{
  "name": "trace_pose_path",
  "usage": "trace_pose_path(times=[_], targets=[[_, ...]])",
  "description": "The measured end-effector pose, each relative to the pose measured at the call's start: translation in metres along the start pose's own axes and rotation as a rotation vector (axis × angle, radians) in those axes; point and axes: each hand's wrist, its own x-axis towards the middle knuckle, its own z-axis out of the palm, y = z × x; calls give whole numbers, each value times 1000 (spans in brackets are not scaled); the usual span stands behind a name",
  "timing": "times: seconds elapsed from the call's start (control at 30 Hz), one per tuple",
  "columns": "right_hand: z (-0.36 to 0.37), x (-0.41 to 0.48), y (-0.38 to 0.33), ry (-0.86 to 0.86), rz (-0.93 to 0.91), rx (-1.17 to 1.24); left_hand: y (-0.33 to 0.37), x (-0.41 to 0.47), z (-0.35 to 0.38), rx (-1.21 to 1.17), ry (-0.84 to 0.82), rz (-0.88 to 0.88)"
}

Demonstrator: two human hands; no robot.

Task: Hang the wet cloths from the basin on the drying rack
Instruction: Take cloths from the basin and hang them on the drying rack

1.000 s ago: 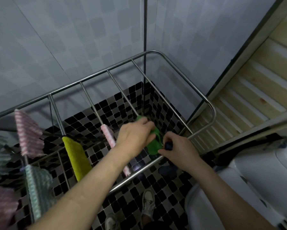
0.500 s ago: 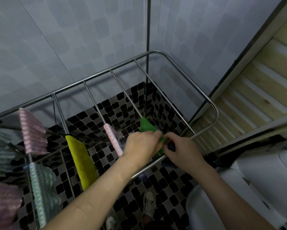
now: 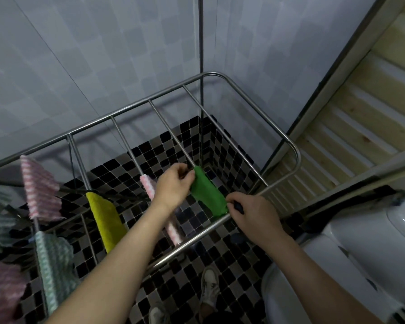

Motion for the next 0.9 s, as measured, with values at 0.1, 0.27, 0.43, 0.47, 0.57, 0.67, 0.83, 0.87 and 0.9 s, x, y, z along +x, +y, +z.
trace_pose_path(times=[0.1, 0.27, 0.43, 0.47, 0.57, 0.67, 0.83, 0.87, 0.9], targets=[[4, 1, -1, 32, -13, -59, 4, 5, 4, -309, -142, -170], [3, 3, -1, 3, 26, 17, 1, 25, -5, -158, -23, -44], [-3, 8, -2, -135, 28, 40, 4, 46, -14, -63, 101, -63], [-4, 10, -3, -147, 23, 20, 3, 49, -15, -50, 80, -82], [-5, 18, -8, -129, 42, -31, 2, 54, -18, -13, 8, -137], [0, 28, -14, -107, 125, 10, 5, 57, -20, -25, 4, -158], [7, 33, -21, -71, 183, 47, 4, 58, -17, -80, -20, -204], [8, 32, -21, -49, 170, 31, 4, 58, -16, -90, -28, -207], [8, 31, -21, -31, 144, -1, 4, 58, -16, -93, -31, -205]])
